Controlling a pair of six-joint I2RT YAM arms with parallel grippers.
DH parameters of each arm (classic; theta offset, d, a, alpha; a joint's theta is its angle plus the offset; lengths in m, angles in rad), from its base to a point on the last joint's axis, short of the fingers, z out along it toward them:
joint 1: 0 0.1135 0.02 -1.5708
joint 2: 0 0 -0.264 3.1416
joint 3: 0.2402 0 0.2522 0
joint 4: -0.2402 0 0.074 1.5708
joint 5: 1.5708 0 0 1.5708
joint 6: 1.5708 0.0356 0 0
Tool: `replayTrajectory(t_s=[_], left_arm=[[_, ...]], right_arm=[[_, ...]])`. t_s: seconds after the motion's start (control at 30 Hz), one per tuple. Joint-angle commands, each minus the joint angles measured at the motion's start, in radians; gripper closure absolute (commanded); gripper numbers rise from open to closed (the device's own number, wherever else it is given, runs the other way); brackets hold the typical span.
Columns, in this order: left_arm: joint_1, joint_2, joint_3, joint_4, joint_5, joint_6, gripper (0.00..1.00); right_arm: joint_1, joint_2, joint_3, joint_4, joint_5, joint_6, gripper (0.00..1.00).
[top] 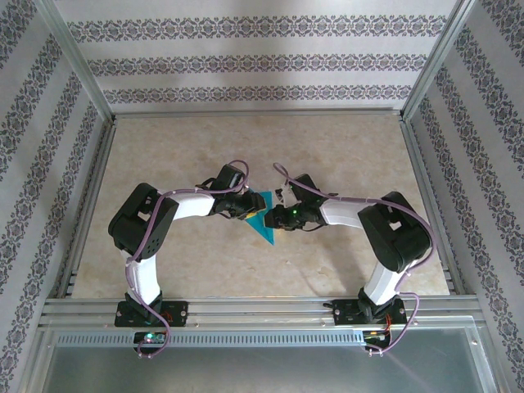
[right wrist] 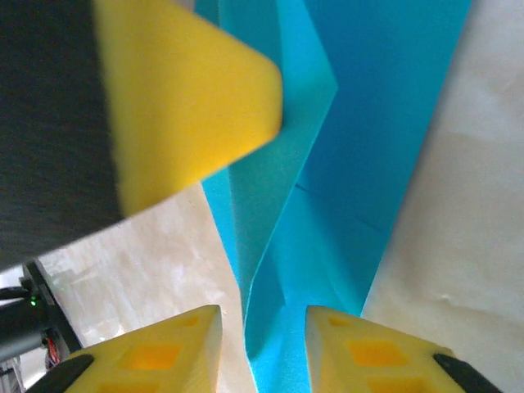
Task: Fold a paper plane with a square sheet of paper (fold left side to right side)
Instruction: Fourth fold the wing at the center of the table.
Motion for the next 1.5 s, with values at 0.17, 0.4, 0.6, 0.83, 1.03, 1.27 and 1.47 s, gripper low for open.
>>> replayTrajectory(t_s=[0.17, 0.4, 0.6, 0.83, 1.03, 1.27, 1.47], left_arm=[[-0.014, 0.031, 0.015, -0.069, -0.037, 0.022, 0.59], [-0.015, 0.03, 0.015, -0.068, -0.037, 0.023, 0.59], [-0.015, 0.027, 0.014, -0.068, -0.034, 0.023, 0.59], [-0.015, 0.026, 0.013, -0.068, -0.035, 0.023, 0.59], [-0.015, 0.027, 0.013, -0.068, -0.036, 0.022, 0.59], [-0.015, 0.024, 0.012, -0.069, -0.036, 0.024, 0.59], [-0.015, 0.024, 0.014, -0.071, -0.037, 0.023, 0.59]], right_arm=[[-0.059, -0.061, -0.019, 0.003, -0.048, 0.0, 0.6], [-0.047, -0.018, 0.004, 0.044, -0.048, 0.037, 0.62], [-0.028, 0.02, 0.018, 0.062, -0.041, 0.05, 0.64], [-0.015, 0.036, 0.02, 0.076, -0.042, 0.06, 0.74], [-0.023, 0.027, 0.014, 0.055, -0.018, 0.048, 0.92], [-0.033, 0.022, 0.01, 0.018, 0.019, 0.025, 1.0], [-0.032, 0.032, 0.013, -0.002, 0.047, 0.011, 1.0]])
